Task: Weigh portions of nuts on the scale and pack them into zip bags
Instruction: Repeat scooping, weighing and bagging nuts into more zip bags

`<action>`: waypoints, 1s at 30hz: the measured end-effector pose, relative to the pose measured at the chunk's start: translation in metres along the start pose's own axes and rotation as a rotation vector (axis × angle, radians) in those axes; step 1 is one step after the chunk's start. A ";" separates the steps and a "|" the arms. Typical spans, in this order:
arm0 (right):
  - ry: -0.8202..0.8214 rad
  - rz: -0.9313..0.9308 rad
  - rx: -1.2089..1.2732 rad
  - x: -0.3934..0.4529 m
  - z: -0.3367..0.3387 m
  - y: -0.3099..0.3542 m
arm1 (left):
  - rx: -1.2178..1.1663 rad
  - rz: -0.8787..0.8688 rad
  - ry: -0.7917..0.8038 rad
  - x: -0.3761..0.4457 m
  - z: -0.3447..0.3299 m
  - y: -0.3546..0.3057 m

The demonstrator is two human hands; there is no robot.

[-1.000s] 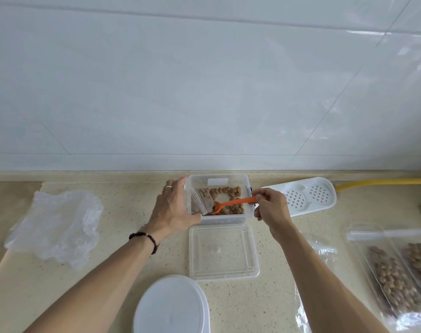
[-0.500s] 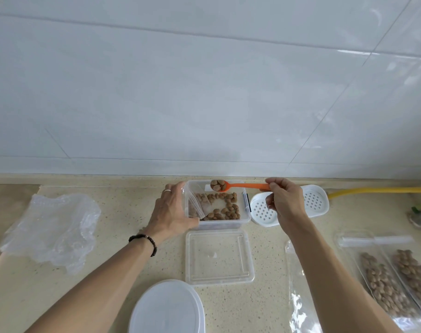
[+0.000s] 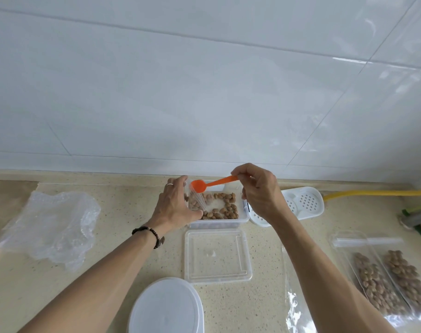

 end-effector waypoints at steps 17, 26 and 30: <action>-0.225 -0.475 0.817 -0.057 0.023 -0.002 | -0.008 -0.105 -0.050 -0.033 0.031 -0.032; -0.397 -0.586 1.065 -0.149 0.031 -0.024 | -0.019 -0.332 -0.019 -0.092 0.043 -0.100; -0.499 -0.698 0.954 -0.196 0.031 -0.066 | 0.005 -0.431 0.058 -0.119 0.016 -0.121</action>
Point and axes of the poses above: each hand's wrist, its own x-axis towards the middle knuckle, its own z-axis out of the back of the hand, y = z × x, the point moved 2 cm from there along x, towards the middle knuckle, and after that the axes turned 14 degrees about -z, right-handed, at the moved point
